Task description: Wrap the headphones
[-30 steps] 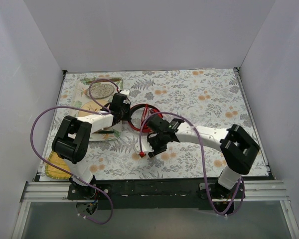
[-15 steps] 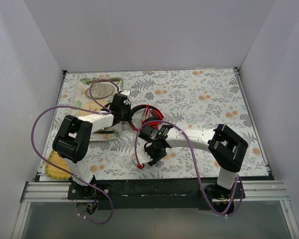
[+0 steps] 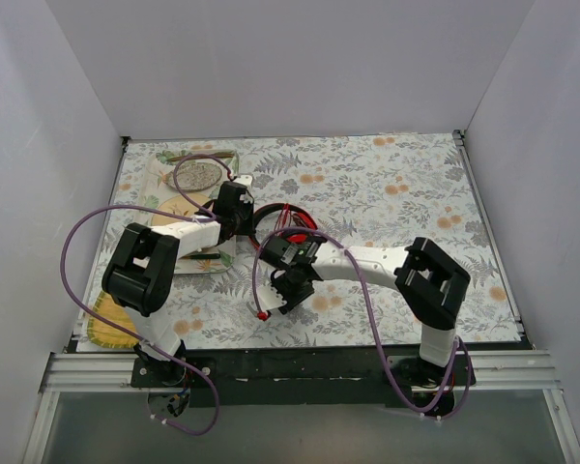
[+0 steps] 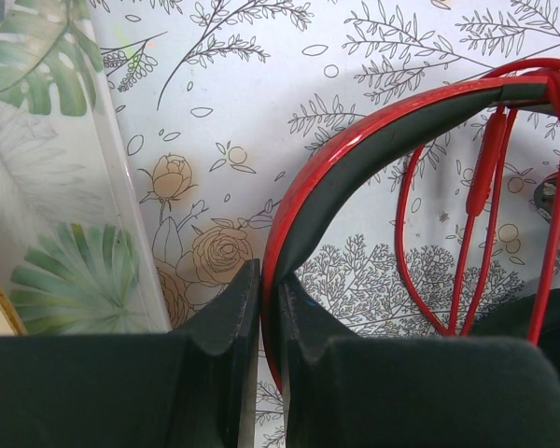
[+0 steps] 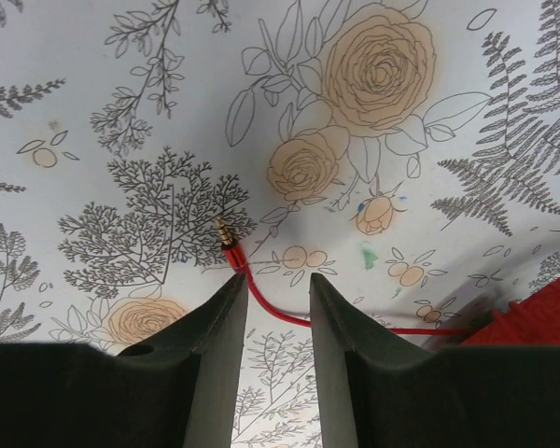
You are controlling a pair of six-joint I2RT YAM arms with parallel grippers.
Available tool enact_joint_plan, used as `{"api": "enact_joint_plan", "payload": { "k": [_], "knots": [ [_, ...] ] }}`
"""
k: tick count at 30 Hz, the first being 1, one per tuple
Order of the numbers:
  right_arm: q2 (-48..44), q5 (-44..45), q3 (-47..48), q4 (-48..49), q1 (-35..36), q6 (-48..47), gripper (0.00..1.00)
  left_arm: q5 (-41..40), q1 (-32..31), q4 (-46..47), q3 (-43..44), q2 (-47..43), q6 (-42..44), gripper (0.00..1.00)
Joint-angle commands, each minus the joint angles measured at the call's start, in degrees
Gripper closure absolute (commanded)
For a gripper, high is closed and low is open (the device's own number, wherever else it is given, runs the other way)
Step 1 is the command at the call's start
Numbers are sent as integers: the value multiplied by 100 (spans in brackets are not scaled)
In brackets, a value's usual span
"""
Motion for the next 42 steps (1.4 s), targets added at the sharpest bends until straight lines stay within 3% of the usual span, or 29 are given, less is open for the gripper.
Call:
{"api": "enact_joint_plan", "payload": {
  "k": [1,24,27,31,37,42],
  "knots": [
    [166,98,368,-341,32,-354,59,99,0,73,147,-9,2,100],
    [606,-52,70,-411,32,-275,60,389,8,46,297,193,64,100],
    [649,-209,105,-394,32,-249,69,380,8,20,323,228,99,100],
    [632,-254,35,-341,50,-143,97,380,8,-24,367,263,99,100],
    [229,-701,-27,98,120,426,99,380,8,-15,297,167,125,100],
    [-351,-1580,-80,1424,120,1279,99,354,8,81,165,105,187,100]
  ]
}}
